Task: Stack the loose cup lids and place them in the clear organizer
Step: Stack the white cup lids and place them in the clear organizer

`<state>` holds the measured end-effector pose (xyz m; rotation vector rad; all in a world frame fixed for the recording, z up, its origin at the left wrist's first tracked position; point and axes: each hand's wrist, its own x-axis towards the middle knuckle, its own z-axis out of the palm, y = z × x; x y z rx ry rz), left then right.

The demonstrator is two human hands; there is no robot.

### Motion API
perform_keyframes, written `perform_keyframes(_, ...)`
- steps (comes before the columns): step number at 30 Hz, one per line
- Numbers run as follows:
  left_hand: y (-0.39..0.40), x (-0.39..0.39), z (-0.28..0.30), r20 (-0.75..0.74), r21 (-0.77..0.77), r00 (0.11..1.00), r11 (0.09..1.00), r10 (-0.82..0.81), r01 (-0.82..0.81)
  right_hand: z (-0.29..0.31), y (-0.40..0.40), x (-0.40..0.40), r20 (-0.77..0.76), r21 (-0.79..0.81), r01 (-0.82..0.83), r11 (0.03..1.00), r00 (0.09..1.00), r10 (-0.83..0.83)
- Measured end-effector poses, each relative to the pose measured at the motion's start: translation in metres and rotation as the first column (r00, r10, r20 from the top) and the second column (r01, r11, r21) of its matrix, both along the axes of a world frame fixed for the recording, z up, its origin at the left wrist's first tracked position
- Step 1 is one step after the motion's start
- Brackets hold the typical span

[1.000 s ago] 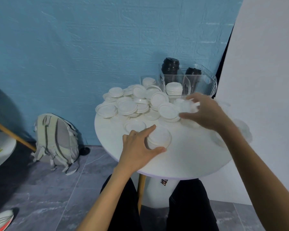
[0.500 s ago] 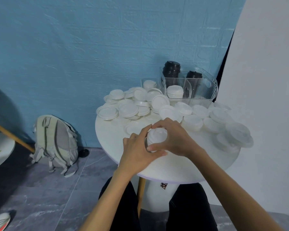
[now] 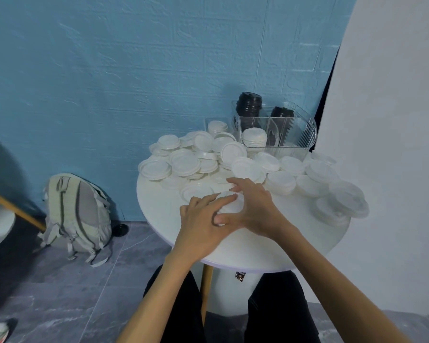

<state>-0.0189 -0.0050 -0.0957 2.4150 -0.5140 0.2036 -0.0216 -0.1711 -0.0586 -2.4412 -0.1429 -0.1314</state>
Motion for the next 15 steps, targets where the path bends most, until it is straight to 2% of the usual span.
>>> perform_keyframes(3,0.000,-0.001,0.001,-0.003,-0.018,1.000,1.000,0.011,-0.011,0.011,-0.013,-0.004,-0.035,-0.013,-0.065,0.998,0.997,0.065)
perform_keyframes(5,0.000,-0.001,0.001,-0.012,-0.038,1.000,0.999,0.002,-0.002,0.022,-0.031,-0.007,0.030,0.007,-0.021,1.000,0.999,0.021)
perform_keyframes(7,0.000,-0.001,0.001,-0.032,-0.064,0.999,0.998,-0.005,0.003,0.031,-0.056,-0.010,0.165,0.048,0.113,0.992,0.979,-0.120)
perform_keyframes(10,0.000,-0.002,0.002,-0.047,-0.083,0.999,0.997,-0.006,0.002,0.040,-0.102,-0.014,0.287,0.075,0.368,0.927,0.882,-0.373)
perform_keyframes(13,0.001,-0.002,0.002,-0.055,-0.081,0.998,0.997,-0.008,0.003,0.035,-0.142,-0.017,0.242,-0.034,0.595,0.803,0.785,-0.571)
perform_keyframes(15,0.001,-0.002,0.002,-0.063,-0.080,0.998,0.997,-0.011,0.006,0.024,-0.158,-0.019,0.146,-0.136,0.654,0.745,0.756,-0.637)
